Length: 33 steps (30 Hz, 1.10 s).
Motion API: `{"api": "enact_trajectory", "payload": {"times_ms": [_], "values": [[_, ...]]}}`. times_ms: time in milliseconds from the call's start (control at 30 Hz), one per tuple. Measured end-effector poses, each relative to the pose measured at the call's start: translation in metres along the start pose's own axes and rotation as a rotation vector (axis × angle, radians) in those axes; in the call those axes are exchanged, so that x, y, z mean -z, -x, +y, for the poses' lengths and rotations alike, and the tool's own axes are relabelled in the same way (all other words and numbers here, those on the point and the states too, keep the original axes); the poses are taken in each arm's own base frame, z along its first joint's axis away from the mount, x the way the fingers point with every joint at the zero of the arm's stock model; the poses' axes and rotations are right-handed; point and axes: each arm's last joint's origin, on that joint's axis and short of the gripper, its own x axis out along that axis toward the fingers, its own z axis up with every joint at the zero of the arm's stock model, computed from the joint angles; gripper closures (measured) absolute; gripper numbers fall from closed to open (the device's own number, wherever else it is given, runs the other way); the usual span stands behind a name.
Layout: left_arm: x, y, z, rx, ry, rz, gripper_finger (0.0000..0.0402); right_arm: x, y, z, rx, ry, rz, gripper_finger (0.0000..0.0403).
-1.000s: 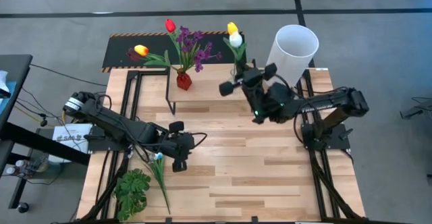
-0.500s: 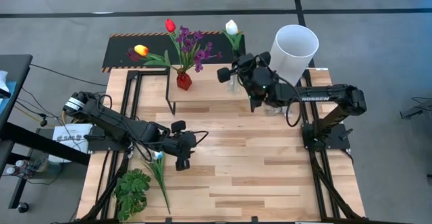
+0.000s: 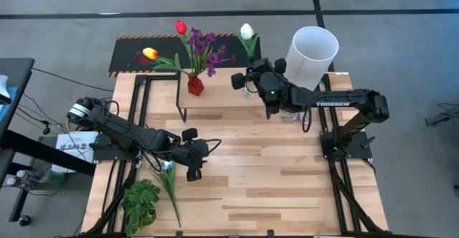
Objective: Pick and place flowers into a vace then onto a shelf
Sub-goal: Put the right white flower into the transparent vase on the shelf, then put the white flowers into the transparent vase on the shelf
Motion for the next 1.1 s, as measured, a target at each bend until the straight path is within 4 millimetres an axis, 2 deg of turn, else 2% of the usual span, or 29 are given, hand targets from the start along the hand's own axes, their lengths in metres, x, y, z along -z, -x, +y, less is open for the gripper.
{"api": "enact_trajectory", "payload": {"times_ms": [533, 767, 933, 1100], "values": [[0.0, 0.0, 0.0, 0.001, -0.007, 0.002, 0.0239, 0.007, -0.002, -0.002, 0.014, -0.034, 0.043, 0.0341], [0.0, 0.0, 0.0, 0.004, -0.009, 0.004, 0.0239, 0.009, -0.001, -0.001, 0.01, -0.043, 0.051, 0.0295], [0.002, 0.0, 0.001, -0.001, -0.014, 0.023, 0.0239, 0.012, 0.006, 0.003, -0.01, -0.029, 0.068, 0.0257], [0.006, 0.0, 0.003, -0.02, -0.025, 0.063, 0.0239, 0.015, 0.021, 0.011, -0.057, 0.009, 0.083, 0.0232]]}}
